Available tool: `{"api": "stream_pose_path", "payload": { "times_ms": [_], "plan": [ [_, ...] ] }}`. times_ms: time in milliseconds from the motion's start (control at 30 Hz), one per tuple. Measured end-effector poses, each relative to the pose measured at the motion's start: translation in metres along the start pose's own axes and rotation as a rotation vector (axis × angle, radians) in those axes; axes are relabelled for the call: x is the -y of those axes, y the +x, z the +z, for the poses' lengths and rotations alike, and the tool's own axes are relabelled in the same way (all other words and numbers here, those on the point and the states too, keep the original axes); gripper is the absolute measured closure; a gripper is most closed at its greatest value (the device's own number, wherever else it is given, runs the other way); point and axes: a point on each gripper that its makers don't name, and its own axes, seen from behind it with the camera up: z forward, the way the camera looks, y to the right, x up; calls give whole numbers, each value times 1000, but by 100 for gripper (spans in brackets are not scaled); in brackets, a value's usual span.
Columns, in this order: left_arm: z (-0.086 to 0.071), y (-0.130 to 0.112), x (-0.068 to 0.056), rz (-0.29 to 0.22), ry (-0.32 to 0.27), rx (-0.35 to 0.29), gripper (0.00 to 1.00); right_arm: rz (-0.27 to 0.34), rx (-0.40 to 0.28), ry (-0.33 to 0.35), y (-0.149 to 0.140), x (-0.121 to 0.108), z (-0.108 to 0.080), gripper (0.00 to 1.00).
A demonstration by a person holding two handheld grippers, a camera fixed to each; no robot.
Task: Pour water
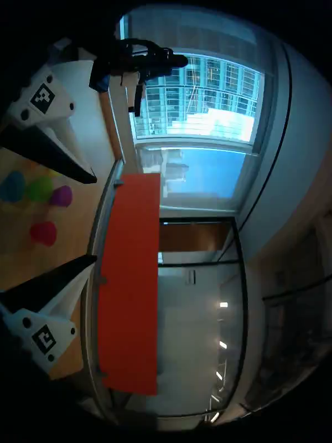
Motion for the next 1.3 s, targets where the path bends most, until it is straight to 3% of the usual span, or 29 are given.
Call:
{"api": "stream_pose_path", "payload": {
  "times_ms": [167, 367, 567, 1300],
  "plan": [
    [0, 5, -14, -1, -63, -2, 2, -6, 6, 62, 0, 14, 2, 1],
    [0, 7, -23, -1, -104, -4, 2, -5, 15, 87, -2, 20, 6, 1],
    [2, 5, -24, 2, -124, 0, 2, -9, 28, 109, -5, 24, 7, 1],
    [9, -32, -33, 65, -211, 116, 2, -55, 162, 181, -35, 32, 7, 1]
  ]
}}
